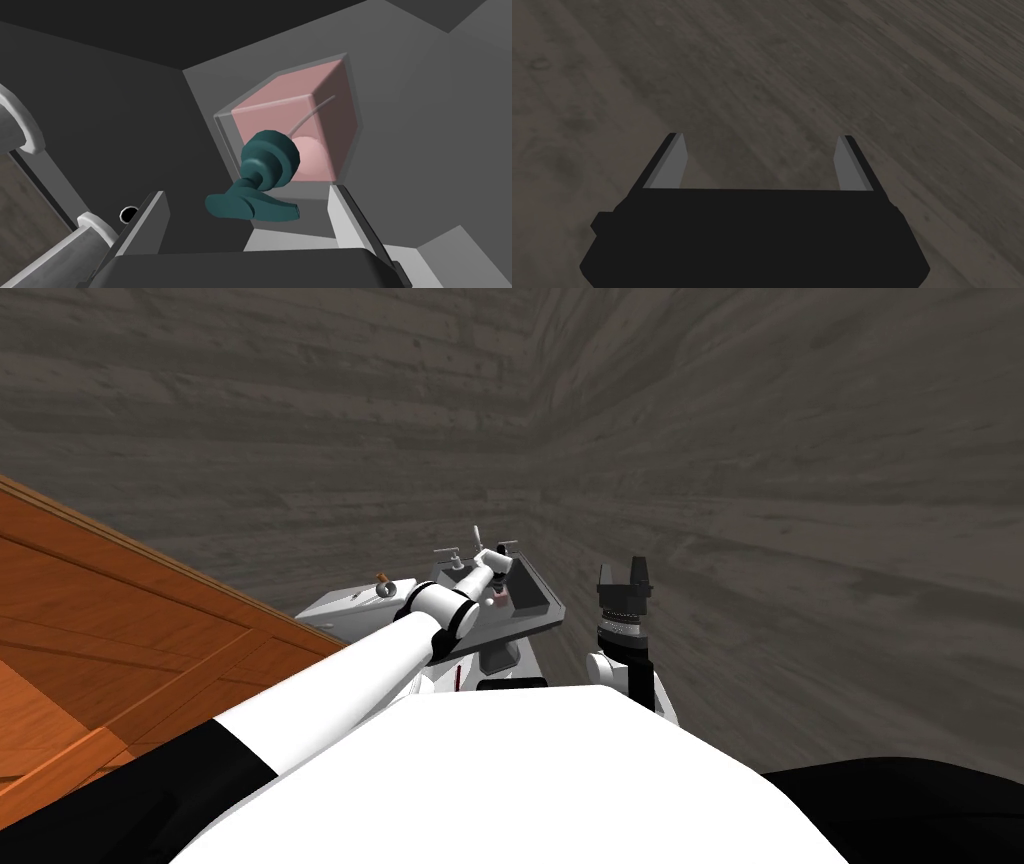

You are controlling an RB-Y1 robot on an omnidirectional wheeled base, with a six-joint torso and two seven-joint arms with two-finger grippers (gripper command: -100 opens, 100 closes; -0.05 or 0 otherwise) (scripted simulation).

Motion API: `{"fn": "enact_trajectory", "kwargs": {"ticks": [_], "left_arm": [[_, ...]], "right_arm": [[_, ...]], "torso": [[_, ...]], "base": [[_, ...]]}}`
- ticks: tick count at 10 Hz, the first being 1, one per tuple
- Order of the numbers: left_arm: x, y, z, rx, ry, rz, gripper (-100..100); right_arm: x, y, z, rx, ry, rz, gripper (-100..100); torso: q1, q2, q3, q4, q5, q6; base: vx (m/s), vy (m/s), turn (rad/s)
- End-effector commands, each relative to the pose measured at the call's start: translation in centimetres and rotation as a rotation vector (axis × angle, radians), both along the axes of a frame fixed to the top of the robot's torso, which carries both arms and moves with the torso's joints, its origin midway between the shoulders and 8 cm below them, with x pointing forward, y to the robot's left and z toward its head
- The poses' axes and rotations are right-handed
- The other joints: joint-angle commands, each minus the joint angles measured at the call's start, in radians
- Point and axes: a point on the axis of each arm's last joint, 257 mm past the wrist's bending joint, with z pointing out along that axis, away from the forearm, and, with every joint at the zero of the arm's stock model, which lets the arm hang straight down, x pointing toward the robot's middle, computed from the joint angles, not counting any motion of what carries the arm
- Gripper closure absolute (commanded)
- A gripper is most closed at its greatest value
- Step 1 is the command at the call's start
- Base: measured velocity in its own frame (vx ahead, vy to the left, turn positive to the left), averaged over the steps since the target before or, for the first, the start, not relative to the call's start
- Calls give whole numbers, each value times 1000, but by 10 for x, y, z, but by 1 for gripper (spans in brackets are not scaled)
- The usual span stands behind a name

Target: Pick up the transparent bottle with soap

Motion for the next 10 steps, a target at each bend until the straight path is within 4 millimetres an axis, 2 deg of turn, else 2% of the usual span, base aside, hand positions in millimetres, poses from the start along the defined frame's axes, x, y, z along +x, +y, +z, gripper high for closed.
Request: {"fn": "enact_trajectory", "kwargs": {"ticks": [1, 2, 3, 7, 8, 9, 10], "left_arm": [[0, 2, -2, 0, -2, 0, -100], [0, 1, -2, -1, -3, -1, -100], [0, 1, -2, -1, -3, -1, 100], [0, 1, -2, -1, -2, -1, 100], [0, 1, -2, -1, -2, -1, 0], [0, -3, 8, 0, 0, -1, 100], [-1, -7, 16, 0, 0, -1, 100]], "right_arm": [[0, 0, 0, 0, 0, 0, 0], [0, 0, 0, 0, 0, 0, 0], [0, 0, 0, 0, 0, 0, 0], [0, 0, 0, 0, 0, 0, 0], [0, 0, 0, 0, 0, 0, 0], [0, 0, 0, 0, 0, 0, 0], [0, 0, 0, 0, 0, 0, 0]], "torso": [[0, 0, 0, 0, 0, 0], [0, 1, 0, 0, 0, 0], [1, 2, 1, 0, 0, 0], [1, 2, 1, 1, 0, 0], [1, 2, 1, 1, 0, 0], [1, 2, 1, 1, 0, 0], [2, 4, 3, 2, 0, 0]], "base": [[23, -17, 0], [8, -6, 1], [0, 0, 0], [0, 0, 0], [0, 0, 0], [-26, 19, 6], [-52, 38, 0]]}}
